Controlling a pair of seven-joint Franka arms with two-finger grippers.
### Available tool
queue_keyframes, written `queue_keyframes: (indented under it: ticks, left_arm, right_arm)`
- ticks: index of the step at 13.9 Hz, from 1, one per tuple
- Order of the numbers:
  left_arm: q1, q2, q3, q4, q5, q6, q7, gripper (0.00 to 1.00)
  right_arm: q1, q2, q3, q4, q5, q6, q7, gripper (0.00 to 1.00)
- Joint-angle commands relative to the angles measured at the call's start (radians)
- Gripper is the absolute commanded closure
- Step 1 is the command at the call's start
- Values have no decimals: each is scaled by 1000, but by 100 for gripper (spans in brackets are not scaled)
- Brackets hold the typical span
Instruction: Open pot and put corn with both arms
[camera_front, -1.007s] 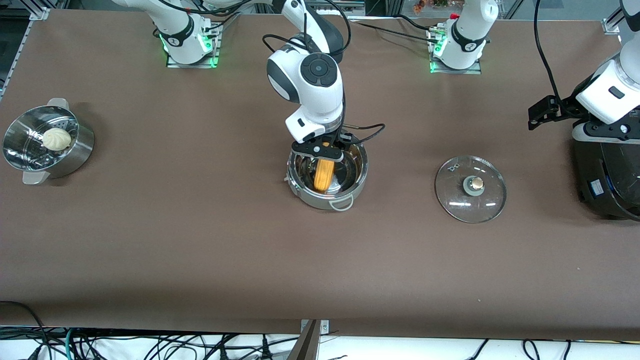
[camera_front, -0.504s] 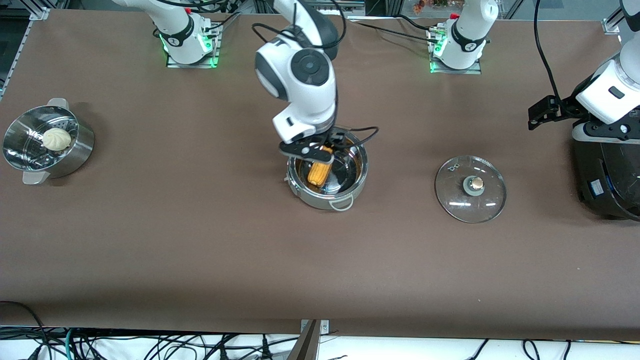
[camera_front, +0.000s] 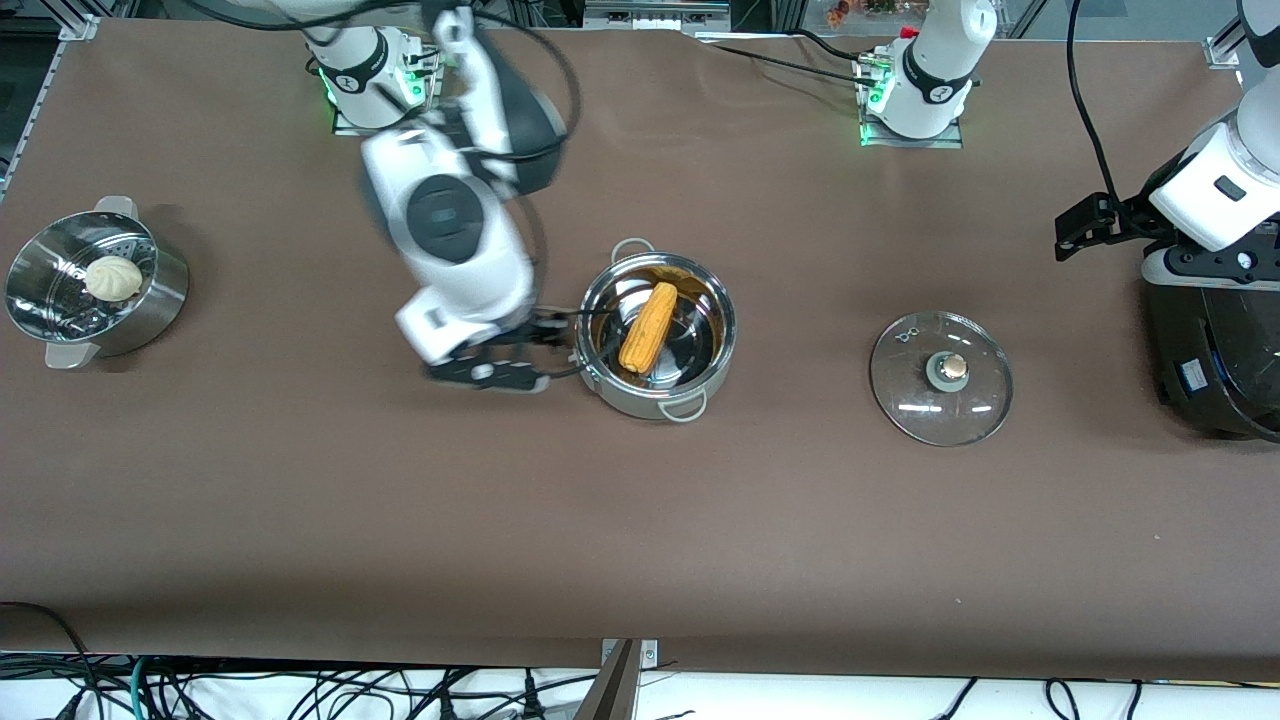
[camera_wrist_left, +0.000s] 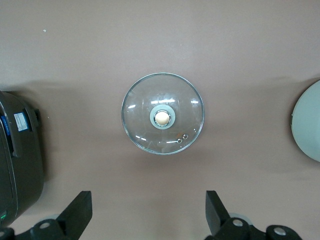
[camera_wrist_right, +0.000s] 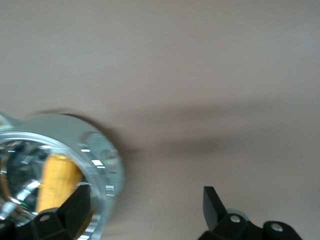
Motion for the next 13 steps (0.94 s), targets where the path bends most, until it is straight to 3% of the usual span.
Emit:
queue_keyframes:
  ticks: [1,3,5,7,10,13]
  left_arm:
    - [4,2,-3,4,4,-10,4,0]
    - [4,0,-3,4,4,-10,4,0]
    - [4,0,-3,7,8,-10,6,0]
    - [4,2,0,11,8,-10,6,0]
    - [5,2,1,9,4,-9,6,0]
    - [14,3,1,9,2,-10,7,0]
  right_arm:
    - [-41,-69,-32,-22,12,-83,-119,0]
    - [-45,-133,-69,-86,12,-92,-179,0]
    - [-137,-237,-46,-199,1,-84,-233,0]
    - [-292,-337,50,-296,-16,-83,-338,0]
    - [-401,-458,83,-391,-42,-84,-470,0]
    - [-573,-567,205,-471,-89,-78,-566,0]
